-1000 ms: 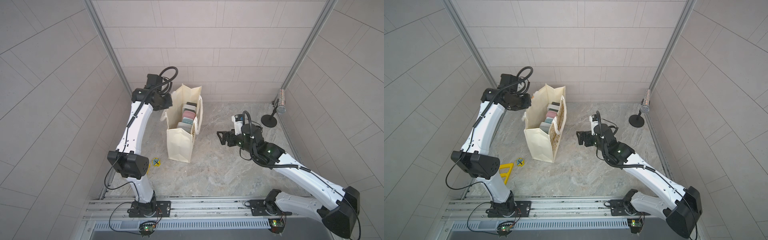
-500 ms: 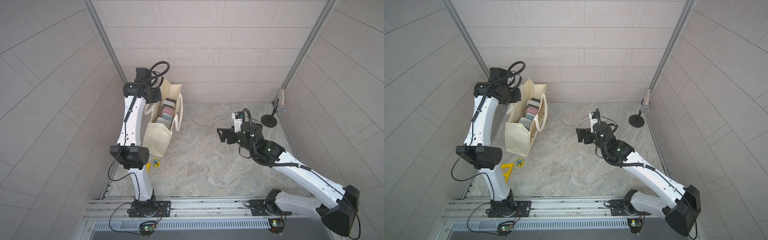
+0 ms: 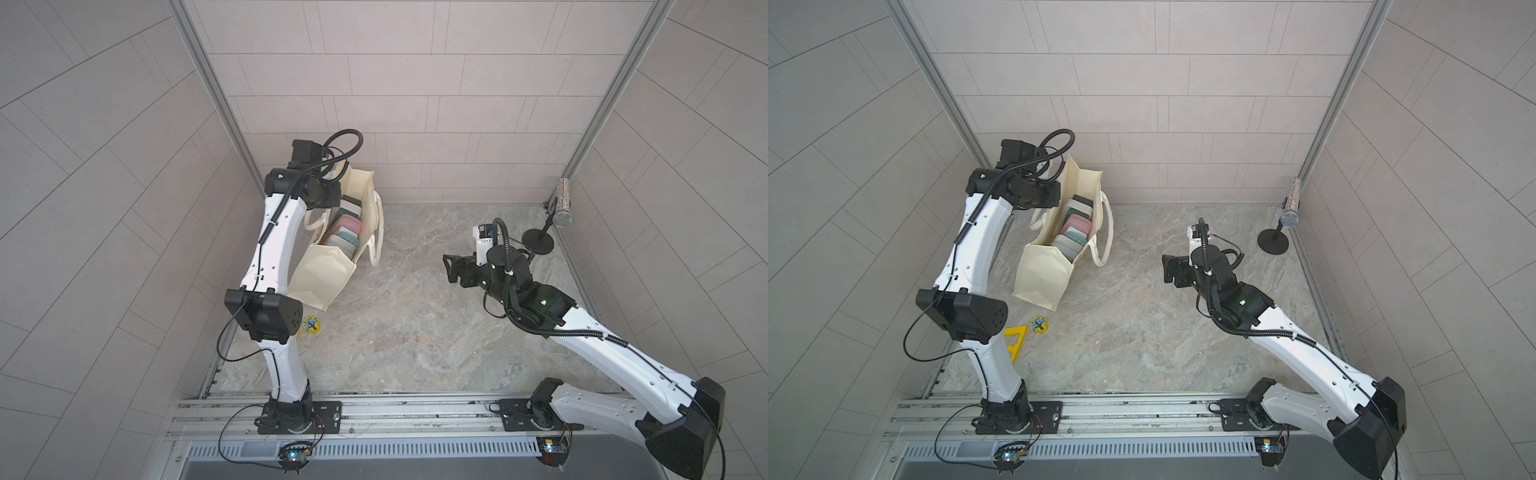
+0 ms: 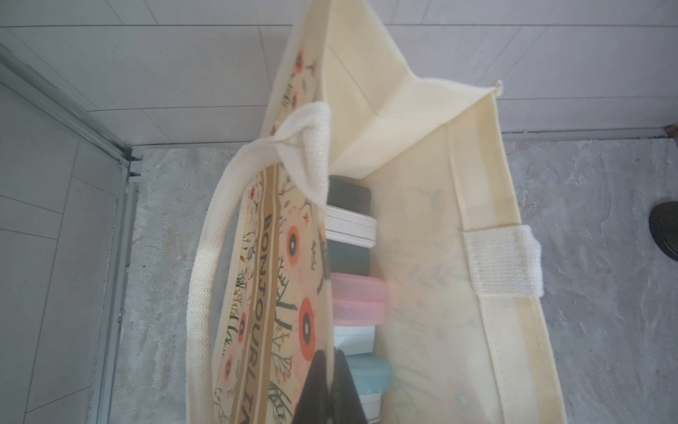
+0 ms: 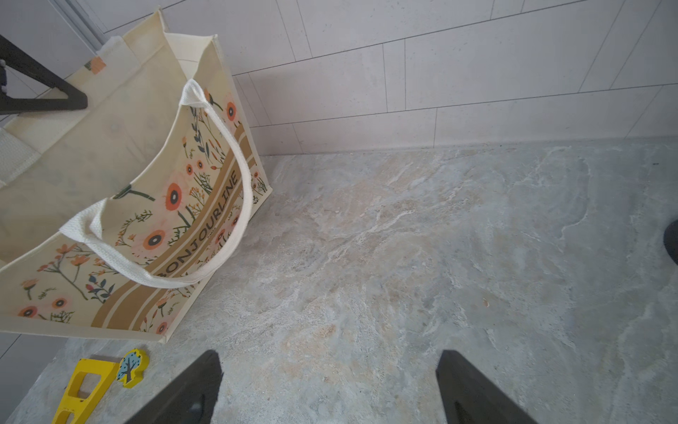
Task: Take out the pencil case from the canvas bag
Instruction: Pick up the canvas bag from the center of the board.
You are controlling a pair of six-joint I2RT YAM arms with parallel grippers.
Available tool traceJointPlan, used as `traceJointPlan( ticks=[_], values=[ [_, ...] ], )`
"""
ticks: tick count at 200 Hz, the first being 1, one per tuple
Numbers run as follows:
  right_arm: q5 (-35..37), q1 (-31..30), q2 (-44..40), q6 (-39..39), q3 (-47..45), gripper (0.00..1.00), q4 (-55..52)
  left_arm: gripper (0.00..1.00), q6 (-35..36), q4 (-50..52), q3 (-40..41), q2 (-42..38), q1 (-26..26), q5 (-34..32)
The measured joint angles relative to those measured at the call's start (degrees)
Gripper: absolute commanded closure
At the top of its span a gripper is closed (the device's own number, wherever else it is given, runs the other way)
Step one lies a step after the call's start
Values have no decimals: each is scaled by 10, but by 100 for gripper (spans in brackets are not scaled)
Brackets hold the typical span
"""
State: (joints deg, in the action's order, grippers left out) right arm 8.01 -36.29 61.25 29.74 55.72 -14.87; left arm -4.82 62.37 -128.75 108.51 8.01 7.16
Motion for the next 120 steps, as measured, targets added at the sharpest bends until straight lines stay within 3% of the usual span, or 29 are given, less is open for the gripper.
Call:
traceJointPlan(
  ticks=[92, 120],
  values=[
    [-5, 50, -14, 31, -41, 8, -9, 100, -6, -64, 146, -73, 155, -21],
    [-13, 53, -17, 36, -54, 9, -8, 100, -19, -94, 195, -83, 167, 1]
  ],
)
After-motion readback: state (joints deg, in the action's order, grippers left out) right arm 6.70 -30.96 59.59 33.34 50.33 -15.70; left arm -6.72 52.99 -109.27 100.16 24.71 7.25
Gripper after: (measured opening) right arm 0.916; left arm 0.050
